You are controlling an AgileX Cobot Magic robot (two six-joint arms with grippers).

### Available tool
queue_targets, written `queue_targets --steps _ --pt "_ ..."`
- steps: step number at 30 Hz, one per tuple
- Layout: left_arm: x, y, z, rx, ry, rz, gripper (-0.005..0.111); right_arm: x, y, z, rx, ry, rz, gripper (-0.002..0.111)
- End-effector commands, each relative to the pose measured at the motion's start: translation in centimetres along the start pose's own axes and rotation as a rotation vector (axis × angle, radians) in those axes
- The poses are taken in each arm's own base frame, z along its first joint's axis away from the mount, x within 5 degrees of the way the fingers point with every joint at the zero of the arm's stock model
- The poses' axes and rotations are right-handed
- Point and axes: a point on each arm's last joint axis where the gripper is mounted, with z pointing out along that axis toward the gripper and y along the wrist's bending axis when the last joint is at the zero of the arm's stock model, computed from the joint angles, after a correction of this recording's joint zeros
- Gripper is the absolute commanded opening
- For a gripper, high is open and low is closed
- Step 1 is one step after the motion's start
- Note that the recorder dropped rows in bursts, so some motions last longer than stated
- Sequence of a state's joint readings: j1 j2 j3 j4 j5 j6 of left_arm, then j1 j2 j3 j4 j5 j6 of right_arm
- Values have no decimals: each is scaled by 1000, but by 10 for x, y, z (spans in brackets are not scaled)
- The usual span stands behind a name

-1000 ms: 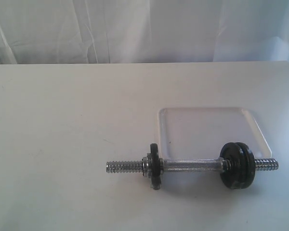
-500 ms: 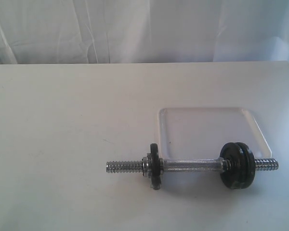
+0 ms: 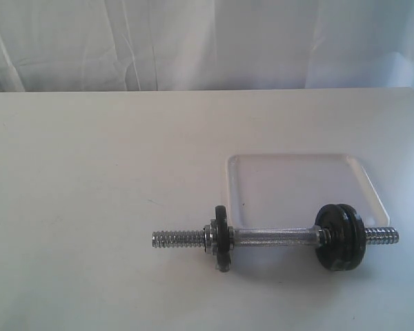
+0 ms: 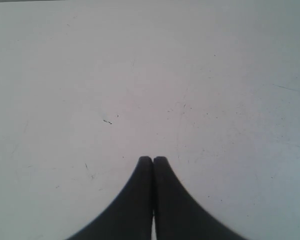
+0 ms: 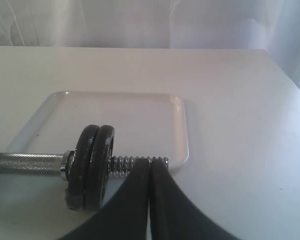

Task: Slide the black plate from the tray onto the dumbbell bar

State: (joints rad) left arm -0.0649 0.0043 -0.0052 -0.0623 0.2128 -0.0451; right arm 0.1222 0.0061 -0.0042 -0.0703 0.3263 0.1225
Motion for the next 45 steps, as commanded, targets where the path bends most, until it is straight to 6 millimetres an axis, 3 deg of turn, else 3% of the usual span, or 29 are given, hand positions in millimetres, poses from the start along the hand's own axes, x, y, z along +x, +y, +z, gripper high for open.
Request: queue_targets --steps 1,45 --pt "1 -1 0 10 -1 -13 0 0 0 0 4 -14 0 0" --pt "1 1 0 -23 -2 -25 0 2 -2 0 39 10 8 0"
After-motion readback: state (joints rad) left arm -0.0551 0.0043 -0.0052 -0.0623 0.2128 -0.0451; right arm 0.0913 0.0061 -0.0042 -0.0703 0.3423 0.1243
